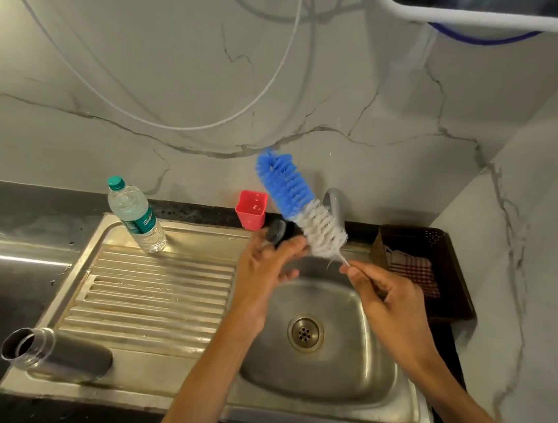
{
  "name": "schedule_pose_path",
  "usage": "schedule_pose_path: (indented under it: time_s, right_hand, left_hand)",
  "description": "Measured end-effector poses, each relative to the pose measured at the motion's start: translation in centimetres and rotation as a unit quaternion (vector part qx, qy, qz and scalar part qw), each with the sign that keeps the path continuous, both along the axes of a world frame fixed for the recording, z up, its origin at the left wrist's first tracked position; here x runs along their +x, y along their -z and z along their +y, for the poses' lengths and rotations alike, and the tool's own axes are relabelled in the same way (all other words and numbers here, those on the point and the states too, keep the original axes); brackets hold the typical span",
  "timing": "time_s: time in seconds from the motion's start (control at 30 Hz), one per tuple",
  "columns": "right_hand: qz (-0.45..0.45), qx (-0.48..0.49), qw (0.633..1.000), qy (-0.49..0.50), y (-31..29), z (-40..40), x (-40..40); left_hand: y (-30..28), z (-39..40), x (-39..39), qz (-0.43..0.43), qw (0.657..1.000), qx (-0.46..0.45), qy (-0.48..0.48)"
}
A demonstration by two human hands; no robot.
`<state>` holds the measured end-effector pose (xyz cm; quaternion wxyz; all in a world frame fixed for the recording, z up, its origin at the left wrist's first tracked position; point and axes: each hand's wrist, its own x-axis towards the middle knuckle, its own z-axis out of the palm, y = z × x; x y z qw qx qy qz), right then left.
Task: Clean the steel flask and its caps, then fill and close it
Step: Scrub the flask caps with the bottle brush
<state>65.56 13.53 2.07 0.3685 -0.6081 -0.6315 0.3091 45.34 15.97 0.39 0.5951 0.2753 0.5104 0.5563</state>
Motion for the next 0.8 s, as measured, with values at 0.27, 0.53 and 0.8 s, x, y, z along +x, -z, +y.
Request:
schedule_pose_path:
  time_s: [0.27, 0.53, 0.8]
  right_hand:
    - [-0.029, -0.001, 0.999, 0.038, 1.1, 0.4, -1.0]
    - [-0.167, 0.031, 0.985, 0.034, 1.2, -1.4, -0.6]
    - [-0.18, -0.017, 0.982, 0.058, 1.9, -0.5, -1.3]
  left_hand:
    - [0.3, -0.1, 1.0, -0.024, 0.999, 0.037, 0.011]
    - [0.9, 3.3, -1.6, -0.116, 0.986, 0.043, -0.108]
    - [2.1, 1.2, -0.4, -0.026, 0.999, 0.034, -0.012]
